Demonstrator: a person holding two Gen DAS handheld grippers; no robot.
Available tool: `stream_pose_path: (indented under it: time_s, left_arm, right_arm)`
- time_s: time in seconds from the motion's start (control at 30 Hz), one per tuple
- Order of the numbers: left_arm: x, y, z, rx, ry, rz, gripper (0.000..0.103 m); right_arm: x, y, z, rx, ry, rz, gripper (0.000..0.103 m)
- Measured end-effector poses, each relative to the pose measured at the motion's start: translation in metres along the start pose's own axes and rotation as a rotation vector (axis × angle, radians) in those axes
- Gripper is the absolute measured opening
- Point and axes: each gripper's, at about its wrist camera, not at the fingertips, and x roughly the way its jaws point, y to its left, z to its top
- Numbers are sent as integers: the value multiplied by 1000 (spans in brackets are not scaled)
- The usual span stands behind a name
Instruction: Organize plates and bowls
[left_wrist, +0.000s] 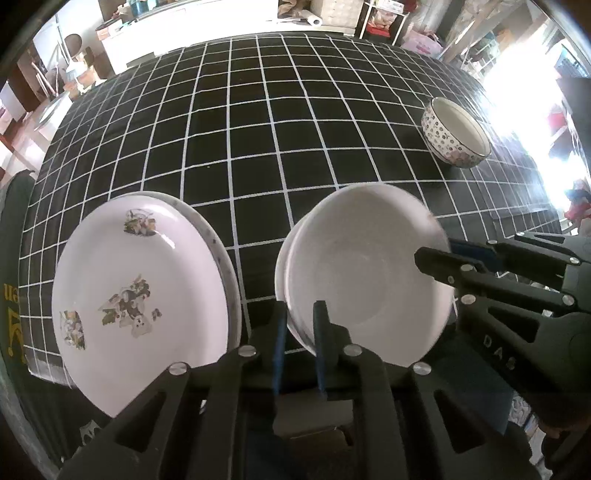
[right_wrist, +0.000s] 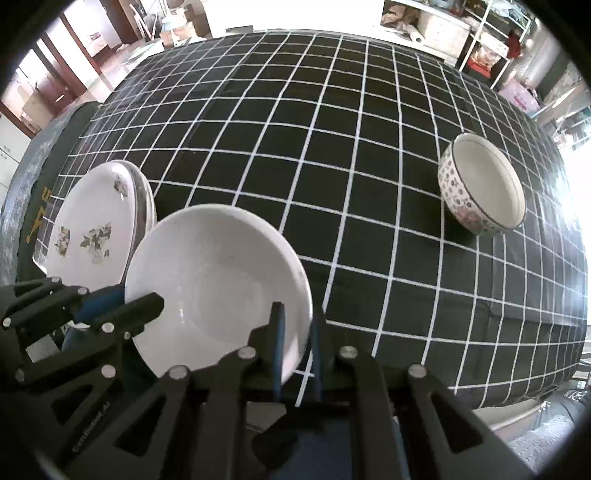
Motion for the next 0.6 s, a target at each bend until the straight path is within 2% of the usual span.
stream_pose_path:
  time_s: [0.2,0.33,0.6]
  left_arm:
    - [-12,2,2,-3,-36,-16,13]
    - [-21,3,4,0,-59,-22,13]
    - [-39,0,9,9,-93,-24,13]
  right_arm:
    - [-2,-10,0,34,4,15,17]
    - [-3,-17,-4,74,-2,40,21]
    - [-29,-38,-6,128,-72,92,21]
